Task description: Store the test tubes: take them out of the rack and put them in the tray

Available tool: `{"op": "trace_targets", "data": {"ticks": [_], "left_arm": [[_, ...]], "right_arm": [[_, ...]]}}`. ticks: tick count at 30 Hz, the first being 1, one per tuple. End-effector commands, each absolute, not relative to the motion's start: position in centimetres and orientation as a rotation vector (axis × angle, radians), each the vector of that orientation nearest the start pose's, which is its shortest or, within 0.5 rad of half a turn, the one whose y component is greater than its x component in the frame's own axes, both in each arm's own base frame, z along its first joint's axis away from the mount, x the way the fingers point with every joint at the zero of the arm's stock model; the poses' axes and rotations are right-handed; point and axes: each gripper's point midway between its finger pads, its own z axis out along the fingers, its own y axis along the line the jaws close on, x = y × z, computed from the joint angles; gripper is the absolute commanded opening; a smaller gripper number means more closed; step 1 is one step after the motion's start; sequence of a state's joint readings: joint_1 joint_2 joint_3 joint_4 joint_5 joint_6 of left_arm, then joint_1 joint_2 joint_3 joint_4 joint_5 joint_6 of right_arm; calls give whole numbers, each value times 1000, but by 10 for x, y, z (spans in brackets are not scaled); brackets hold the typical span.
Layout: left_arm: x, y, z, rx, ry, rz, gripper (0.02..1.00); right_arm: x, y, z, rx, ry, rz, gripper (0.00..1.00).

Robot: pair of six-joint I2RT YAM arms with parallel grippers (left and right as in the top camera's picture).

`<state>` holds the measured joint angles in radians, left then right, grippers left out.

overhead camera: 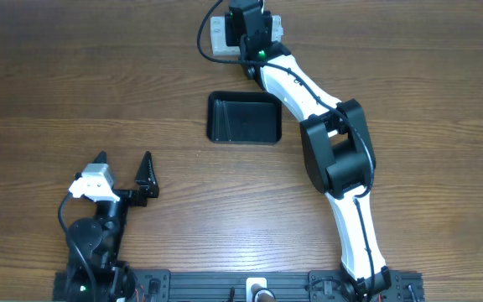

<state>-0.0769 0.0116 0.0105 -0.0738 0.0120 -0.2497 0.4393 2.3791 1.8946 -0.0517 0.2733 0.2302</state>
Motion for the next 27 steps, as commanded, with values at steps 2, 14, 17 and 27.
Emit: {"op": "trace_targets", "data": {"ticks": [2,14,17,27], "left_arm": [[245,-21,156,-122,1650,-254,1000],[245,-21,156,-122,1650,-254,1000],[245,-21,156,-122,1649,-254,1000],[245,-21,156,-122,1649,-254,1000]], "right_arm": [[625,232,115,-30,2069,85,533],[626,224,114,-25,2075,60,435],[627,220,113,-17,2079,47,408],[627,215,113,-17,2080,22,308]]}}
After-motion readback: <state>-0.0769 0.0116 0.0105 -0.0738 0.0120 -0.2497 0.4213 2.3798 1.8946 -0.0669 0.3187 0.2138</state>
